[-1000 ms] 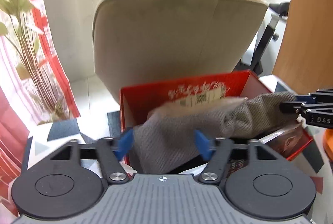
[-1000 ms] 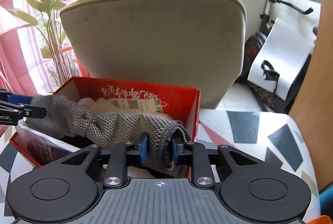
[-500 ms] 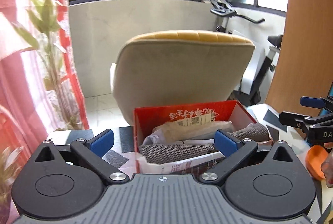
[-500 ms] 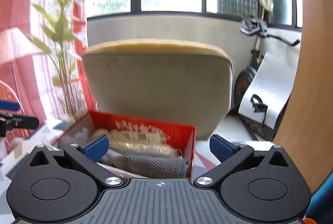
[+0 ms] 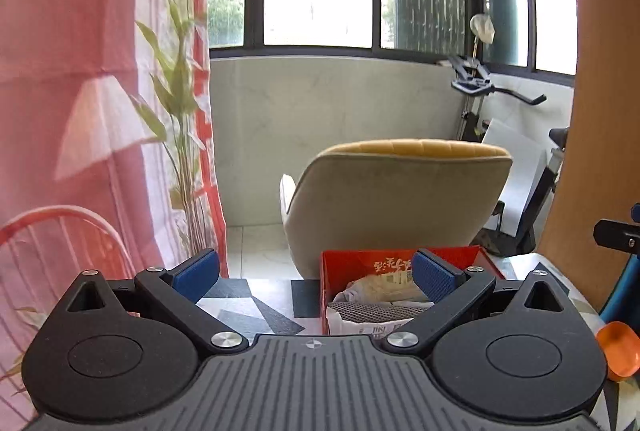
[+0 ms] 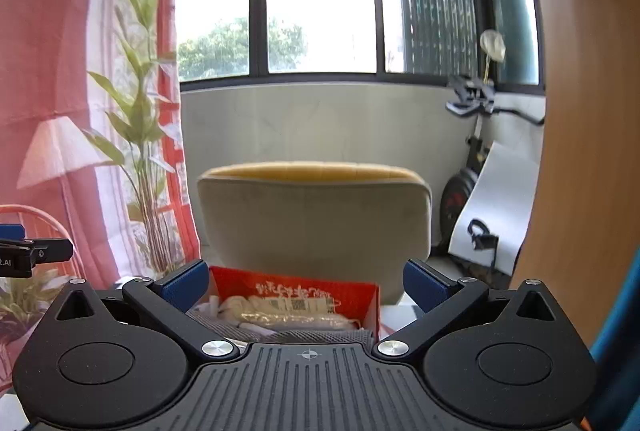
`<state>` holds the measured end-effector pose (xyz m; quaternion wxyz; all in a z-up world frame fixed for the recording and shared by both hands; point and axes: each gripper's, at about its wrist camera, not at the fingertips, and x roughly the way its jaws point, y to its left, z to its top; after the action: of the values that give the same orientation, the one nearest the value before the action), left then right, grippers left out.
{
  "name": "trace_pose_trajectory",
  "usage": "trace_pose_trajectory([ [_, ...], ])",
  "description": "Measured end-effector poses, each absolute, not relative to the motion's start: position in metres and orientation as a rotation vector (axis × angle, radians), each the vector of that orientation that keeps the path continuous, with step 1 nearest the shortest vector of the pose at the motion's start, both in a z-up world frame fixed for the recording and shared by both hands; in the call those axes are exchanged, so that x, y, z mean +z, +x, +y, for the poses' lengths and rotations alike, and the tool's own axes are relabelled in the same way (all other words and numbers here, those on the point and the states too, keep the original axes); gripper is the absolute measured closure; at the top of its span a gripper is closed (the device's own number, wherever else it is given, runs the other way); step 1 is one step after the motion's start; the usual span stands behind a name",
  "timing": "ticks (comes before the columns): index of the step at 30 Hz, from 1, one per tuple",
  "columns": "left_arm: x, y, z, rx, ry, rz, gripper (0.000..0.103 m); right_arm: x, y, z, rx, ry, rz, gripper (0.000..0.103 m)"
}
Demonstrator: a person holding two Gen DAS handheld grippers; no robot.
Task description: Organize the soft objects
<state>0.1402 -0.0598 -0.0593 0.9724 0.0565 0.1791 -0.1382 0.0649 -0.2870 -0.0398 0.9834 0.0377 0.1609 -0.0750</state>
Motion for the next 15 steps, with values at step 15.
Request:
trace_pose_trajectory([
  [15,-0.017,0.035,-0.019,-0.197,0.106,0.301,0.000,0.000,-0.031,-0.237,-0.208,0.061,0.278,0.000],
])
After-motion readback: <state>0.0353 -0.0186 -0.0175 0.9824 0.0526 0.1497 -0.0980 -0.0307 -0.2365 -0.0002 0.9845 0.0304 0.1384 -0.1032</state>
